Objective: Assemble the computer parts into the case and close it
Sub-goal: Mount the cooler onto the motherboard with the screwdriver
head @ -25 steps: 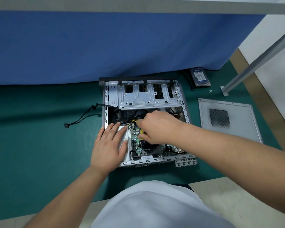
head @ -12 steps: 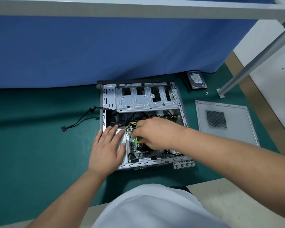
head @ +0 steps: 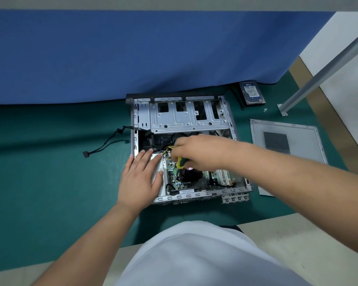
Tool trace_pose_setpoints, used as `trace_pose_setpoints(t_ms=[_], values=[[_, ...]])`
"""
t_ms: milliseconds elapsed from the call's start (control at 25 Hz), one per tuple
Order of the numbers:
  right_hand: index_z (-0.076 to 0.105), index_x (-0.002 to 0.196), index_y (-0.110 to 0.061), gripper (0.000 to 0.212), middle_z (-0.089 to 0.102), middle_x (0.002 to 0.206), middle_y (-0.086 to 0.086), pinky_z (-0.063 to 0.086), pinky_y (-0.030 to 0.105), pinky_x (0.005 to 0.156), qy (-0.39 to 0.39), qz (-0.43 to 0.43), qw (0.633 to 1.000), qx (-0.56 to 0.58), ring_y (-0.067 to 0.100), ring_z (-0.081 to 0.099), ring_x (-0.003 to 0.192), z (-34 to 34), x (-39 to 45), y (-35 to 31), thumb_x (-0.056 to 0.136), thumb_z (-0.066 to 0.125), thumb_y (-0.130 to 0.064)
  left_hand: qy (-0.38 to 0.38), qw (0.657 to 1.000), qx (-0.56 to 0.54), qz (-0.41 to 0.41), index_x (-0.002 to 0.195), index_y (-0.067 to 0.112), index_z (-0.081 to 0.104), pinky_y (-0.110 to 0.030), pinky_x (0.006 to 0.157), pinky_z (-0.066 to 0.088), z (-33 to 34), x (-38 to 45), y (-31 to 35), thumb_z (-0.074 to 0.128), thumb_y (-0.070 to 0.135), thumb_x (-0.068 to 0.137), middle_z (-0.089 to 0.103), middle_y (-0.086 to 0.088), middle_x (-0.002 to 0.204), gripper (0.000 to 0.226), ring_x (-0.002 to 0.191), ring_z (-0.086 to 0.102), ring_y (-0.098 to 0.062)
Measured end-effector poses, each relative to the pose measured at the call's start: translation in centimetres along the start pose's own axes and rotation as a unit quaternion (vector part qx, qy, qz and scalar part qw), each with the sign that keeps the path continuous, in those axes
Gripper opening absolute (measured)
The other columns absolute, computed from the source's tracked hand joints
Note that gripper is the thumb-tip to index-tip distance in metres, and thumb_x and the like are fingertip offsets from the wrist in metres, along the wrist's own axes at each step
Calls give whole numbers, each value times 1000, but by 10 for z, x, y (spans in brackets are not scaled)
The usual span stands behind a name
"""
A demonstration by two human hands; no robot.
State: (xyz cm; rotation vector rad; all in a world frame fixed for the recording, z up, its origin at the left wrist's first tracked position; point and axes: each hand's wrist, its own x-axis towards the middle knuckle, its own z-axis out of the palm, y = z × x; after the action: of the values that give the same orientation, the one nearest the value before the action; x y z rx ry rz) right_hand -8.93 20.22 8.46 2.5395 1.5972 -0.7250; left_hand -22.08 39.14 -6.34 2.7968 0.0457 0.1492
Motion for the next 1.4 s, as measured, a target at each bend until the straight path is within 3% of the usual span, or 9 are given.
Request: trace_pose_setpoints(t_ms=[120, 280, 480, 640, 880, 1040, 1160, 1280, 1400], values=[[61, 125, -26, 29, 67, 105, 0, 55, 42, 74, 36, 26, 997, -60, 26, 65, 96, 9, -2, -4, 101, 56, -41, 1, 1000, -9, -3, 148, 25, 53, -44, 128, 14, 0, 0, 0, 41, 43, 100, 47, -3, 157, 53, 149, 36, -23], [55, 92, -18, 55, 38, 55, -2, 26, 27, 47, 134, 118, 967, -181, 25, 46, 51, 28, 9, -26, 102, 31, -66, -1, 1000, -17, -4, 149, 24, 52, -44, 128, 14, -2, -1, 0, 40, 43, 100, 47, -3, 157, 53, 149, 35, -24], [52, 132, -27, 41, 55, 120, 3, 38, 34, 60, 64, 4, 997, -49, 28, 60, 77, 12, 7, -11, 99, 57, -51, -2, 1000, -19, -3, 148, 23, 53, -47, 127, 16, -4, -1, 2, 39, 43, 101, 47, -4, 157, 54, 150, 36, -25], [50, 131, -33, 35, 54, 79, -1, 50, 37, 62, 71, -14, 996, -52, 29, 58, 73, 8, -3, -12, 98, 60, -37, -4, 1000, -25, -4, 148, 23, 53, -46, 127, 15, -2, 0, 0, 41, 43, 101, 47, -3, 157, 53, 150, 34, -24], [48, 108, -17, 41, 36, 55, -1, 18, 29, 47, 145, 165, 970, -107, 28, 54, 56, 36, 3, -31, 101, 39, -57, -3, 1000, -23, -7, 149, 26, 52, -44, 128, 13, 0, -1, -1, 42, 44, 101, 45, -1, 158, 53, 151, 32, -22], [50, 123, -18, 48, 57, 93, 3, 32, 31, 51, 126, 107, 982, -94, 29, 59, 67, 30, 4, -24, 100, 45, -61, -5, 1000, -19, -4, 149, 25, 51, -44, 128, 13, -1, -1, 0, 40, 44, 101, 46, -2, 158, 53, 151, 33, -22], [51, 129, -25, 33, 46, 124, 3, 38, 35, 58, 72, -2, 995, -71, 27, 58, 75, 13, -2, -15, 101, 60, -39, -12, 1000, -10, -4, 150, 25, 49, -44, 128, 12, -2, -1, 2, 39, 44, 102, 44, -2, 159, 54, 152, 31, -22], [60, 121, -24, 25, 53, 118, -1, 41, 36, 60, 9, -23, 994, -105, 24, 54, 75, 6, -5, -9, 98, 59, -16, -11, 1000, -6, -4, 150, 26, 50, -43, 128, 12, -4, -1, 2, 39, 44, 101, 45, -3, 158, 53, 151, 32, -22], [61, 104, -18, 20, 57, 85, -1, 39, 34, 57, 40, 19, 991, -128, 24, 54, 71, 6, -1, -19, 103, 52, -36, -10, 1000, -9, -6, 150, 25, 50, -44, 128, 12, -4, 0, 2, 39, 43, 101, 45, -3, 158, 54, 151, 33, -23]])
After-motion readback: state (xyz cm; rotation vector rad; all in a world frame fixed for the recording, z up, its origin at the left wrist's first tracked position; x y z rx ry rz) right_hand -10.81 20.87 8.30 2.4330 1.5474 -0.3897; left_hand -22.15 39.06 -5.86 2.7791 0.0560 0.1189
